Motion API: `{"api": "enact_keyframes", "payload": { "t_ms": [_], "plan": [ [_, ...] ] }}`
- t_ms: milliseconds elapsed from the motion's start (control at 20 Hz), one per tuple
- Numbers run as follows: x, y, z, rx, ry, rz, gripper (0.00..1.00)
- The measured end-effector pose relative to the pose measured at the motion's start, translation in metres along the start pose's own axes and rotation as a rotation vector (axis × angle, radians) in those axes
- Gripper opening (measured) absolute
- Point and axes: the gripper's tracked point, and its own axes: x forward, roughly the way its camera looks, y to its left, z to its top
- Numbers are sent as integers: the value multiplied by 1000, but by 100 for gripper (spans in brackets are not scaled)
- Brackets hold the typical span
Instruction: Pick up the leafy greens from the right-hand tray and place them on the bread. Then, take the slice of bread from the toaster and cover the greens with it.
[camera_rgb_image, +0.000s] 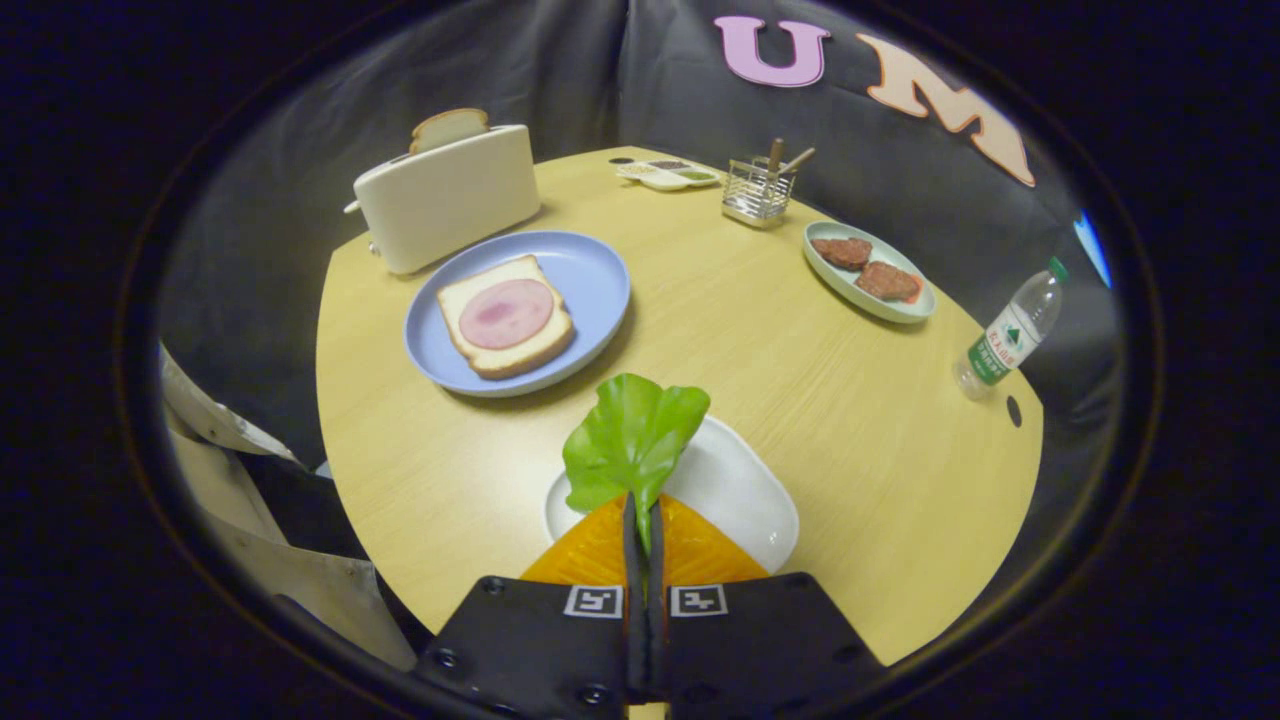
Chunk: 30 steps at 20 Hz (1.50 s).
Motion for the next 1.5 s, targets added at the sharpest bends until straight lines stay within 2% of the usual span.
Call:
{"api": "enact_keyframes", "payload": {
  "t_ms": [550, 1500],
  "plan": [
    [-21, 40, 49, -22, -72, -1, 4],
    [21, 113, 121, -84, -115, 84, 4]
  ]
}}
